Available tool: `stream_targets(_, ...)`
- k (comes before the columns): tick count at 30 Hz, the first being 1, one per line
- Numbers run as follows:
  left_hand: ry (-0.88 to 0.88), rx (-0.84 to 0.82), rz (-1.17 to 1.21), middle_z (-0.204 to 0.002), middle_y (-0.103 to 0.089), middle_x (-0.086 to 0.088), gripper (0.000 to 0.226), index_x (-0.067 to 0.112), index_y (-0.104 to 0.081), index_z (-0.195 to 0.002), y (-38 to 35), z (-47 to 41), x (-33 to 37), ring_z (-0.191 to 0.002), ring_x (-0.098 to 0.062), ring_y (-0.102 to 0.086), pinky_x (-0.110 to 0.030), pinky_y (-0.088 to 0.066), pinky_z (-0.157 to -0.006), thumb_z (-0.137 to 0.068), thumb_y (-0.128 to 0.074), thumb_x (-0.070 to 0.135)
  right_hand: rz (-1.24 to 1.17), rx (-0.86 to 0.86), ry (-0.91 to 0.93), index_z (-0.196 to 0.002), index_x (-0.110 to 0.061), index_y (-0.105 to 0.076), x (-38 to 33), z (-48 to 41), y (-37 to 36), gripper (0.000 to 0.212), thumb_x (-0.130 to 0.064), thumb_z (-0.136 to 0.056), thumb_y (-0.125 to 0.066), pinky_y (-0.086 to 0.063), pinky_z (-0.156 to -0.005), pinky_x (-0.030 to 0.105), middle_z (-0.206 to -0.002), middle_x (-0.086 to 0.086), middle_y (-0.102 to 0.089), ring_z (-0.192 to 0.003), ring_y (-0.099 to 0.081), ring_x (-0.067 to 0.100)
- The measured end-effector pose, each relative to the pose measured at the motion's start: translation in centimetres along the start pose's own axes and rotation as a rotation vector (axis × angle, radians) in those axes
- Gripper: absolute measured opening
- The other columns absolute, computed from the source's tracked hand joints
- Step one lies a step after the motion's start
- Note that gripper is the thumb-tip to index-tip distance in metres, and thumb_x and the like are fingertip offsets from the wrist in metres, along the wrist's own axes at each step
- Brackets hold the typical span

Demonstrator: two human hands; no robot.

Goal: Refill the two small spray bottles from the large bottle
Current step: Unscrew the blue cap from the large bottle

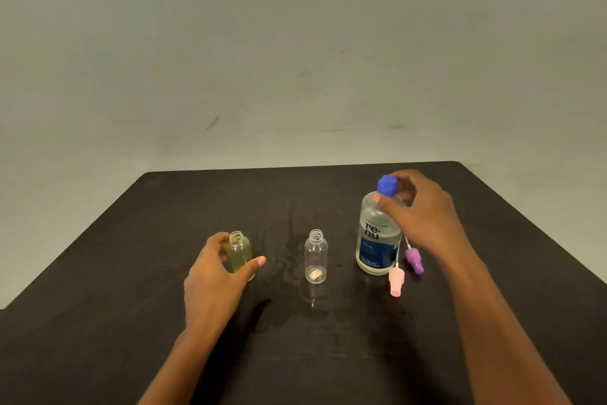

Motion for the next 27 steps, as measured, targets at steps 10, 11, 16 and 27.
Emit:
stream_targets(10, -0.195, 0.286, 0.189, -0.134, -0.044, 0.0, 0.067, 0.017, -0.037, -0.136, 2.2, 1.2, 4.5, -0.126, -0.013, -0.035, -0.026, -0.028, -0.1, -0.082, -0.06, 0.05, 0.325, -0.126, 0.073, -0.124, -0.024, -0.048, -2.0, -1.4, -0.3, 0.051, -0.035, -0.08, -0.072, -0.041, -0.079, 0.027, -0.119, -0.002, -0.057, -0.096, -0.054, 0.015)
stream_targets(11, -0.226, 0.31, 0.207, -0.133, -0.044, 0.001, 0.064, 0.017, -0.038, -0.134, 2.3, 1.4, 5.1, -0.124, -0.011, -0.036, -0.024, -0.028, -0.1, -0.083, -0.061, 0.047, 0.359, -0.13, 0.076, -0.123, -0.023, -0.048, -2.2, -1.5, -0.4, 0.05, -0.036, -0.081, -0.07, -0.04, -0.077, 0.027, -0.118, -0.001, -0.057, -0.093, -0.052, 0.015)
stream_targets(16, -0.416, 0.334, 0.242, -0.126, -0.047, 0.006, 0.057, 0.014, -0.042, -0.13, 1.7, 2.5, 8.2, -0.117, -0.002, -0.039, -0.008, -0.027, -0.099, -0.082, -0.059, 0.039, 0.401, -0.189, 0.016, -0.124, -0.02, -0.044, -2.3, -0.8, -1.0, 0.062, -0.05, -0.077, -0.071, -0.041, -0.076, 0.03, -0.105, -0.002, -0.049, -0.093, -0.05, 0.019)
stream_targets(27, -0.37, -0.261, 0.157, -0.142, -0.035, 0.011, 0.106, 0.048, -0.007, -0.138, -5.9, 3.5, 9.3, -0.126, -0.005, -0.039, -0.016, -0.032, -0.102, -0.063, -0.081, 0.044, 0.39, -0.188, -0.002, -0.125, -0.021, -0.042, -1.9, -0.3, -1.0, 0.073, -0.045, -0.068, -0.08, -0.047, -0.08, 0.034, -0.103, 0.0, -0.05, -0.094, -0.055, 0.024)
Point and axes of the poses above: each hand's wrist, its own z-axis away from the middle knuckle, its own y-axis out of the back of the hand, x = y × z, the point moved 7 cm from there along -z, towards the middle knuckle
